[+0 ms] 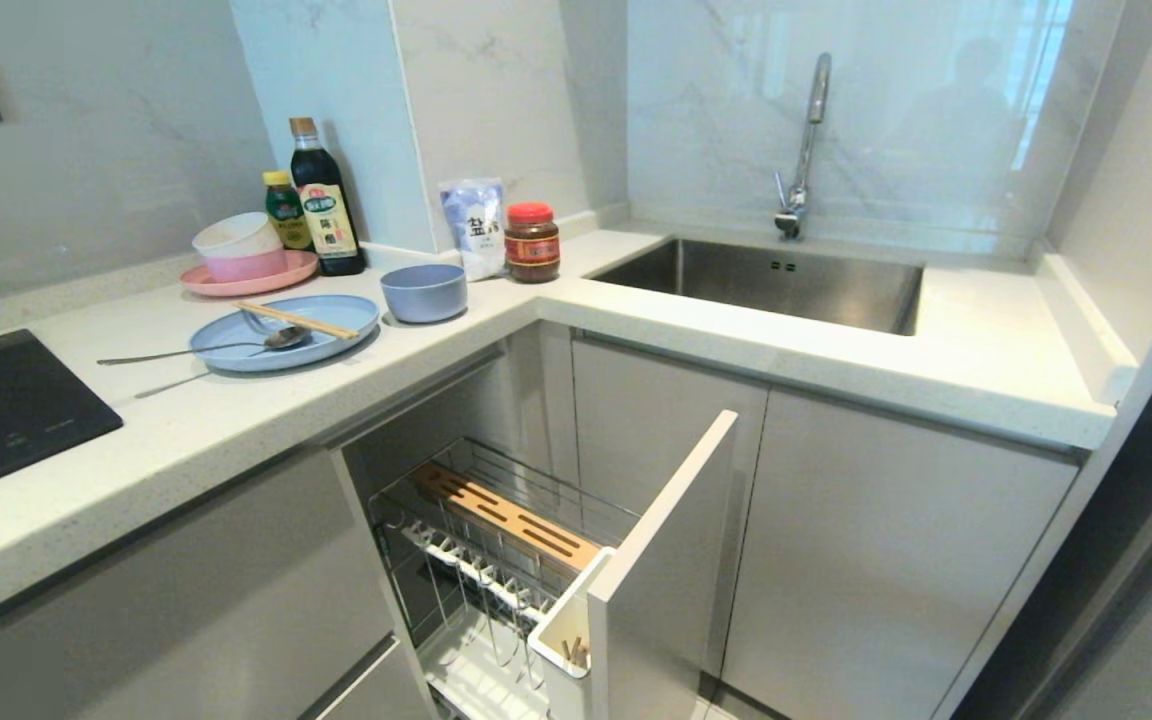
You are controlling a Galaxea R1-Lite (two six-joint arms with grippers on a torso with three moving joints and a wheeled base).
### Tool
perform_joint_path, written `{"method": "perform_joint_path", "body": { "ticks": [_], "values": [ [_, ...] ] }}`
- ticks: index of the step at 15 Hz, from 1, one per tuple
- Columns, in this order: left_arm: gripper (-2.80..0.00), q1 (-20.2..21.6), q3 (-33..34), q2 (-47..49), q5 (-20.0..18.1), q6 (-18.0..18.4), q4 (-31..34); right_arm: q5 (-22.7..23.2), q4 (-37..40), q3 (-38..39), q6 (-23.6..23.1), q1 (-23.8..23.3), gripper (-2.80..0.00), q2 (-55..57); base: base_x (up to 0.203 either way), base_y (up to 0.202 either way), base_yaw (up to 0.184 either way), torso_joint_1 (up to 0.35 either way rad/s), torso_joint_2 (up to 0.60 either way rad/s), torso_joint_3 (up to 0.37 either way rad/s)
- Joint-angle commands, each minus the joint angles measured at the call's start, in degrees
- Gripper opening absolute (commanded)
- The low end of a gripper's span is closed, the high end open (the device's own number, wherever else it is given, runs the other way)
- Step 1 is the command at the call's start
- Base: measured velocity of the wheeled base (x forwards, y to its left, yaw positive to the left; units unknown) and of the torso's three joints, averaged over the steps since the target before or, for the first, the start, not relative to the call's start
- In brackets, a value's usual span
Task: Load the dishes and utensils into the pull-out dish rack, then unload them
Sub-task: Pick up the chopsticks and place it in the cupboard
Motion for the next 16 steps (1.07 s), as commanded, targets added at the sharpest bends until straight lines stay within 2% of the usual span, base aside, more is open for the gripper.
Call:
{"method": "perform_joint_path", "body": {
  "ticks": [1, 3, 4, 6, 10, 11, 13, 16],
  "values": [
    [-2.80, 0.0, 7.4, -0.3, 0.1, -0.3, -4.7, 0.0, 0.0, 0.1, 0.0, 0.0, -2.80, -0.2, 0.000, 0.000, 0.000, 0.000, 0.00, 0.000],
    [-2.80, 0.0, 8.7, -0.3, -2.1, -4.0, -5.8, 0.0, 0.0, 0.1, 0.0, 0.0, -2.80, -0.2, 0.000, 0.000, 0.000, 0.000, 0.00, 0.000],
    [-2.80, 0.0, 9.5, -0.3, -3.7, -3.9, -4.5, 0.0, 0.0, 0.1, 0.0, 0.0, -2.80, -0.2, 0.000, 0.000, 0.000, 0.000, 0.00, 0.000],
    [-2.80, 0.0, 9.4, -0.3, -4.4, -3.4, -4.0, 0.0, 0.0, 0.1, 0.0, 0.0, -2.80, -0.2, 0.000, 0.000, 0.000, 0.000, 0.00, 0.000],
    [-2.80, 0.0, 9.5, -0.3, -4.1, -4.4, -4.0, 0.0, 0.0, 0.1, 0.0, 0.0, -2.80, -0.2, 0.000, 0.000, 0.000, 0.000, 0.00, 0.000],
    [-2.80, 0.0, 9.5, -0.3, -2.4, -4.4, -4.0, 0.0, 0.0, 0.1, 0.0, 0.0, -2.80, -0.2, 0.000, 0.000, 0.000, 0.000, 0.00, 0.000],
    [-2.80, 0.0, 9.5, -0.3, -4.2, -4.4, -3.8, 0.0, 0.0, 0.1, 0.0, 0.0, -2.80, -0.2, 0.000, 0.000, 0.000, 0.000, 0.00, 0.000],
    [-2.80, 0.0, 9.5, -0.3, -4.1, -4.4, -3.8, 0.0, 0.0, 0.1, 0.0, 0.0, -2.80, -0.2, 0.000, 0.000, 0.000, 0.000, 0.00, 0.000]
  ]
}}
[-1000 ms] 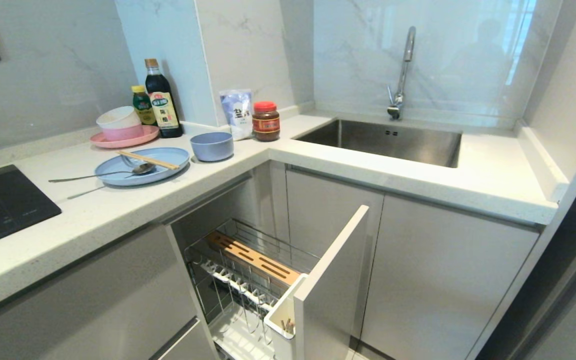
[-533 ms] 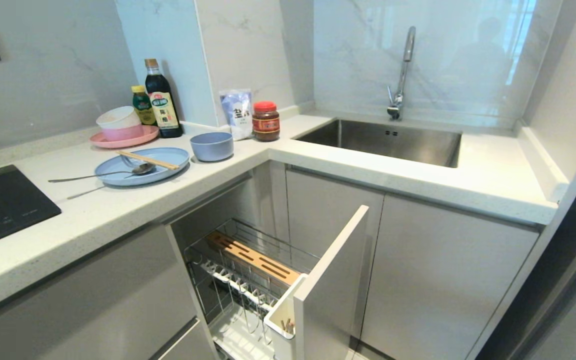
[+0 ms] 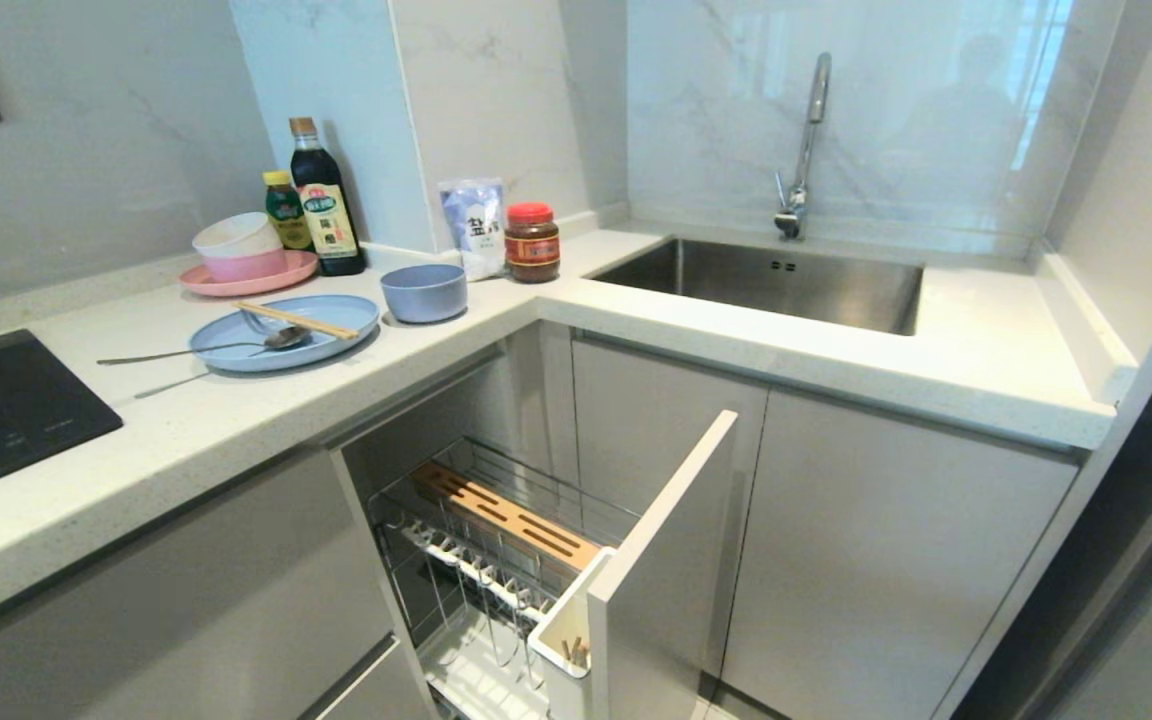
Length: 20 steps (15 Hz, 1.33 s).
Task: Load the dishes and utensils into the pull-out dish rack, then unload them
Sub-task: Pick up the chopsticks and place it in the cupboard
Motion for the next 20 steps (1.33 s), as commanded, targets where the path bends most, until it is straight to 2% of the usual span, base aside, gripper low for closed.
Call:
{"method": "perform_joint_path", "body": {
  "ticks": [1, 12, 20],
  "values": [
    [-2.80, 0.0, 1.5, 0.1, 0.0, -0.2, -0.1, 0.0, 0.0, 0.1, 0.0, 0.0, -2.80, -0.2, 0.000, 0.000, 0.000, 0.000, 0.00, 0.000],
    [-2.80, 0.0, 1.5, 0.1, -0.1, 0.0, -0.1, 0.0, 0.0, 0.1, 0.0, 0.0, -2.80, -0.2, 0.000, 0.000, 0.000, 0.001, 0.00, -0.007],
    [-2.80, 0.0, 1.5, 0.1, -0.1, -0.1, -0.1, 0.0, 0.0, 0.1, 0.0, 0.0, -2.80, -0.2, 0.000, 0.000, 0.000, 0.002, 0.00, -0.187]
  ]
}}
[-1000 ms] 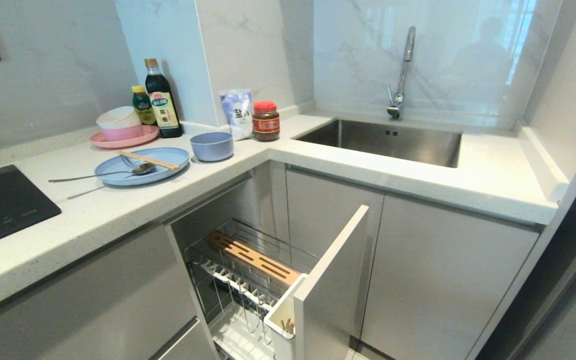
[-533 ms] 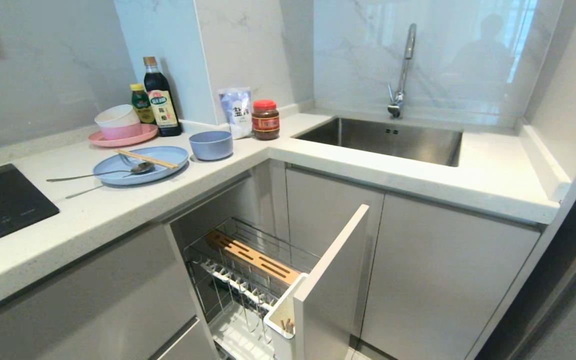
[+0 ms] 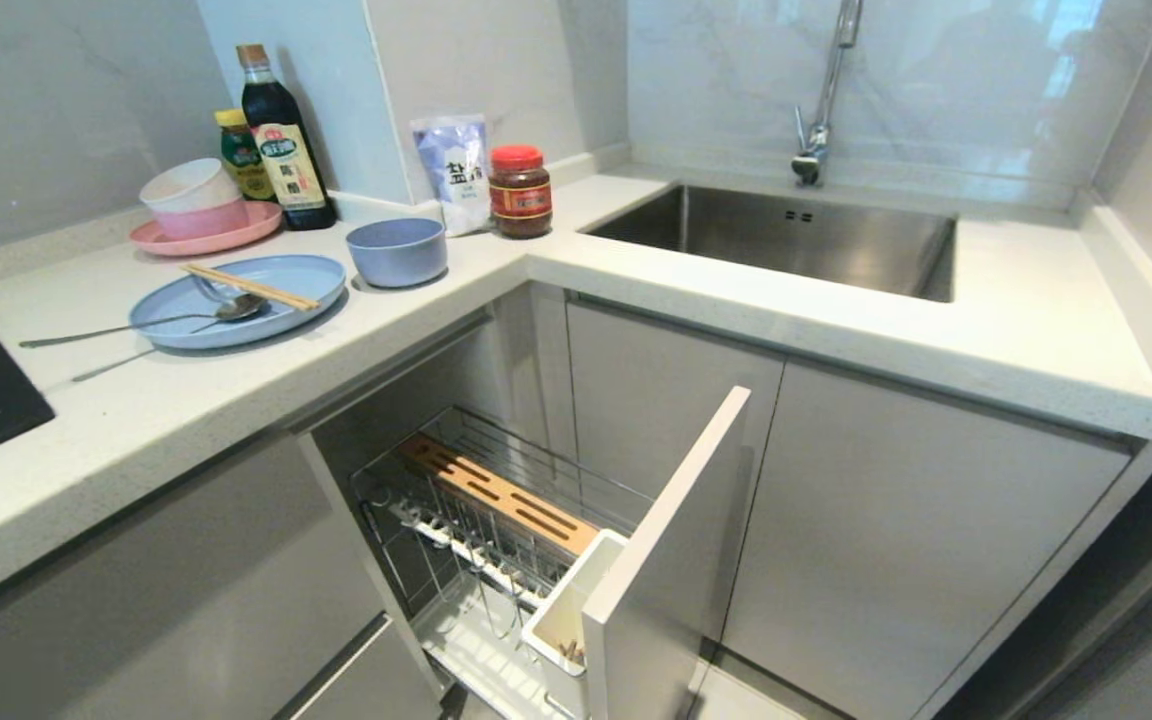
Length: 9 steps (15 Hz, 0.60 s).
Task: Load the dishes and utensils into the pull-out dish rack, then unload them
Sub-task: Pick up the chopsticks and place it in the cupboard
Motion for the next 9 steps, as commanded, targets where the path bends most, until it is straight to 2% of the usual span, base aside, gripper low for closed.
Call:
{"method": "perform_joint_path", "body": {
  "ticks": [1, 9],
  "values": [
    [-2.80, 0.0, 1.5, 0.1, 0.0, 0.0, -0.1, 0.0, 0.0, 0.1, 0.0, 0.0, -2.80, -0.1, 0.000, 0.000, 0.000, 0.002, 0.00, -0.197],
    [-2.80, 0.0, 1.5, 0.1, 0.0, 0.1, -0.1, 0.0, 0.0, 0.1, 0.1, 0.0, -2.80, -0.1, 0.000, 0.000, 0.000, 0.004, 0.00, -0.197]
  ]
}}
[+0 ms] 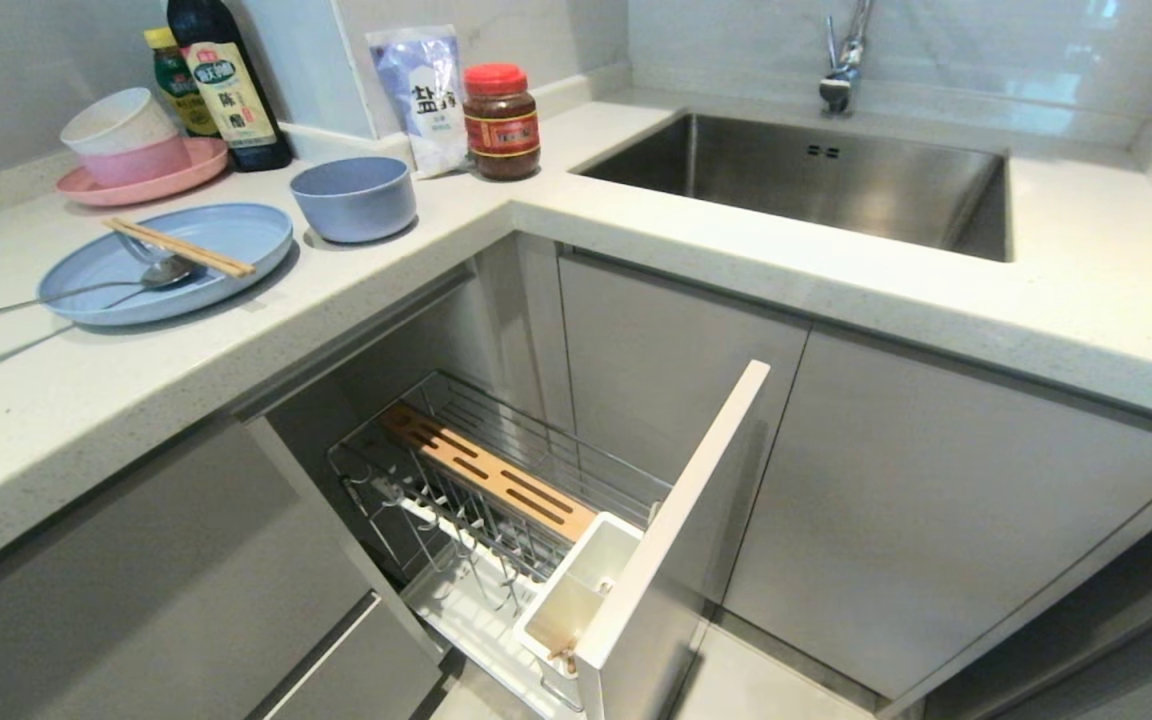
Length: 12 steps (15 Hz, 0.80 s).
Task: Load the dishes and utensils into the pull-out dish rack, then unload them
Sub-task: Pick up the chopsticks and place it in the cupboard
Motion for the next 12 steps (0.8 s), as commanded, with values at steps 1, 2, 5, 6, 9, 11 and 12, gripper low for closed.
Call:
{"method": "perform_joint_path", "body": {
  "ticks": [1, 2, 5, 6, 9, 11, 12],
  "values": [
    [-2.80, 0.0, 1.5, 0.1, 0.0, 0.0, 0.0, 0.0, 0.0, 0.1, 0.0, 0.0, -2.80, -0.2, 0.000, 0.000, 0.000, 0.005, 0.00, -0.198],
    [-2.80, 0.0, 1.5, 0.1, 0.0, 0.0, 0.0, 0.0, 0.0, 0.1, 0.1, 0.0, -2.80, -0.2, 0.000, 0.000, 0.000, 0.002, 0.01, -0.203],
    [-2.80, 0.0, 1.5, 0.1, 0.0, 0.1, 0.0, 0.0, 0.0, 0.1, 0.0, 0.0, -2.80, -0.2, 0.000, 0.000, 0.000, 0.004, 0.00, -0.197],
    [-2.80, 0.0, 1.5, 0.1, 0.0, 0.1, 0.0, 0.0, 0.0, 0.1, 0.0, 0.0, -2.80, -0.2, 0.000, 0.000, 0.000, 0.006, 0.00, -0.188],
    [-2.80, 0.0, 1.5, 0.1, 0.0, 0.0, 0.0, 0.0, 0.0, 0.1, 0.1, 0.0, -2.80, -0.2, 0.000, 0.000, 0.000, 0.008, 0.00, -0.202],
    [-2.80, 0.0, 1.5, 0.1, 0.0, 0.1, 0.0, 0.0, 0.0, 0.1, 0.0, 0.0, -2.80, -0.2, 0.000, 0.000, 0.000, 0.001, 0.00, -0.197],
    [-2.80, 0.0, 1.5, 0.1, 0.0, 0.1, 0.0, 0.0, 0.0, 0.1, 0.1, 0.0, -2.80, -0.2, 0.000, 0.000, 0.000, 0.003, 0.01, -0.203]
  ]
}}
